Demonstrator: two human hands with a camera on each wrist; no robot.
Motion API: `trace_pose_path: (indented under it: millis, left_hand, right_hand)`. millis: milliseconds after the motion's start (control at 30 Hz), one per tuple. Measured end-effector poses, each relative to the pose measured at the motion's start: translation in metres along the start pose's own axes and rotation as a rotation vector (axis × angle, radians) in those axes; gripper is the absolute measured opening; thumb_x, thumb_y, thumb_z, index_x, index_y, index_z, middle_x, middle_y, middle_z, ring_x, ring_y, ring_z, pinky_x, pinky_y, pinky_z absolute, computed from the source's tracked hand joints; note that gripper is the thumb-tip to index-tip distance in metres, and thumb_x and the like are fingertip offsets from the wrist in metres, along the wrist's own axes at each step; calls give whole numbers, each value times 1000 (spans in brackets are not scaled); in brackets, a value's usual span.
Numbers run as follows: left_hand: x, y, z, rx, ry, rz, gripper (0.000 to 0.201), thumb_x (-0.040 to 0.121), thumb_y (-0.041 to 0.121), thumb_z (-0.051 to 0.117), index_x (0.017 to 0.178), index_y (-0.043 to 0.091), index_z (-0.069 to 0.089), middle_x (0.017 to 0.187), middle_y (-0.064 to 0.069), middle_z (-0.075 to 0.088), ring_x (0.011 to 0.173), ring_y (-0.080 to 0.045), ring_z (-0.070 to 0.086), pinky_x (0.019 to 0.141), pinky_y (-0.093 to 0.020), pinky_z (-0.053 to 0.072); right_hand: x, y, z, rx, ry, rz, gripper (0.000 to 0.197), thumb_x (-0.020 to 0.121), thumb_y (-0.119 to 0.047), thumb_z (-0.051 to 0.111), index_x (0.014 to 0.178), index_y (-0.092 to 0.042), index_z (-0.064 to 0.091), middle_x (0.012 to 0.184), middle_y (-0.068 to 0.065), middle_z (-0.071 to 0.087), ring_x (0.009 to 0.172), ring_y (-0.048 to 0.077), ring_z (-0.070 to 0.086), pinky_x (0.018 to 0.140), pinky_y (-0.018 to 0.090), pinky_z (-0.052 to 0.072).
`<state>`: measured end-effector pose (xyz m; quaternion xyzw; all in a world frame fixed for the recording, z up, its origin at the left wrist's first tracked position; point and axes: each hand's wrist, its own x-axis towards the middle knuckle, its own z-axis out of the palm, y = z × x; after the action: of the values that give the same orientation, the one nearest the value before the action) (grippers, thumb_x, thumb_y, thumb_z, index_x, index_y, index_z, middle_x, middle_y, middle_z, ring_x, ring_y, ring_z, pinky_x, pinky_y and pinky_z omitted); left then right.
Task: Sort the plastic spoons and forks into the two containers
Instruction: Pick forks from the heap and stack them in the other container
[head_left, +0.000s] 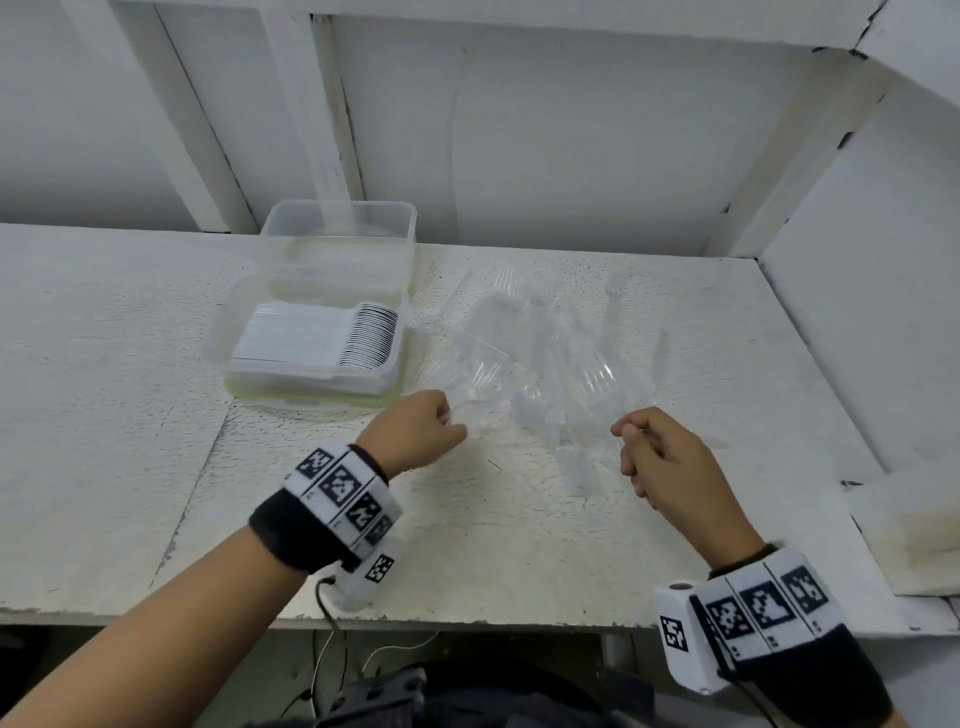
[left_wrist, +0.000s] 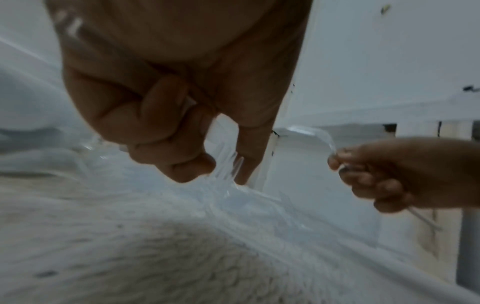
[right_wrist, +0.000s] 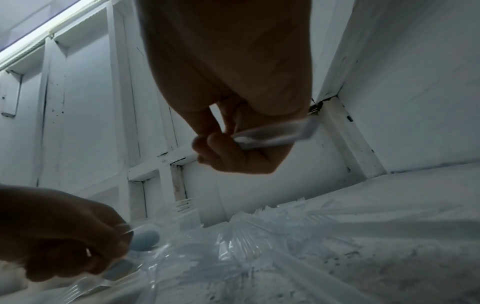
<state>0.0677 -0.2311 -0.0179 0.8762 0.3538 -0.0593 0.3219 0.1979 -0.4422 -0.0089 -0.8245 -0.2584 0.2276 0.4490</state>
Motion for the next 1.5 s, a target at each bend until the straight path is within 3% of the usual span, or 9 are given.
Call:
trace_pose_path:
  millis: [300, 400, 533, 700, 900, 1033, 1167, 1367, 1500]
  left_hand:
    - [-43, -26, -34, -449, 546, 171, 24, 87, 16, 62, 70, 19, 45, 68, 3, 64, 48, -2, 38, 45, -11, 29]
    - [-43, -31, -42, -575, 667, 162, 31, 86, 11, 63, 68, 21, 39, 71, -5, 55, 64, -6, 47, 50, -7, 32]
    - [-37, -36, -44, -690, 728, 134, 19, 85, 13, 64, 73, 21, 53, 70, 10, 54, 65, -4, 47, 57, -6, 37]
    - [-27, -36, -38, -883, 651, 83, 13, 90, 18, 60, 78, 21, 64, 56, 17, 52, 49, 3, 41, 50, -9, 34]
    - [-18, -29, -32, -1052, 555, 53, 23, 101, 18, 38, 82, 17, 50, 76, 0, 65, 72, -14, 62, 69, -31, 51]
    - [-15, -21, -31, -1171, 482, 92, 20, 103, 26, 30, 86, 23, 40, 55, -2, 62, 52, -18, 62, 60, -32, 55]
    - [-11, -10, -27, -1184, 475, 90, 22, 103, 32, 27, 85, 26, 38, 49, 4, 43, 40, -12, 46, 54, -32, 55]
    - [-5, 0, -19, -1259, 386, 92, 21, 104, 30, 25, 87, 25, 36, 64, -9, 67, 62, -24, 68, 56, -26, 54]
    - [2, 7, -8, -1162, 470, 125, 15, 103, 25, 30, 91, 24, 39, 58, -13, 51, 46, -19, 54, 46, -21, 48]
  right_hand:
    - [27, -23, 15, -495, -64, -263, 14, 93, -29, 53, 97, -23, 65, 56, -9, 44, 53, 6, 43, 51, 19, 34]
    - [52, -29, 24, -792, -198, -406, 27, 93, -36, 51, 115, -26, 65, 84, -8, 53, 77, 12, 55, 62, 24, 34]
    - [74, -31, 41, -1091, -384, -485, 45, 89, -44, 54, 132, -29, 50, 121, -3, 46, 75, 13, 49, 65, 23, 37]
    - [81, -21, 62, -1256, -361, -559, 28, 95, -23, 46, 118, -14, 58, 122, 3, 49, 76, 24, 56, 52, 23, 32]
    - [82, -17, 56, -872, -255, -640, 27, 90, -36, 57, 98, -12, 65, 103, -1, 57, 77, 22, 59, 51, 23, 32]
    - [80, -13, 52, -596, -264, -699, 29, 84, -38, 65, 89, -11, 72, 88, -4, 58, 70, 13, 55, 61, 24, 39]
    - [70, -26, 43, -181, 75, -799, 33, 88, -35, 55, 84, -6, 71, 79, -3, 58, 67, 5, 53, 64, 10, 43]
    - [57, -52, 21, 531, 262, -267, 28, 102, -29, 33, 79, -21, 48, 77, -1, 65, 80, 16, 65, 75, 34, 55]
    - [45, -53, 17, 719, 182, -46, 30, 102, -36, 27, 80, -18, 38, 50, 2, 58, 49, 22, 62, 58, 38, 56]
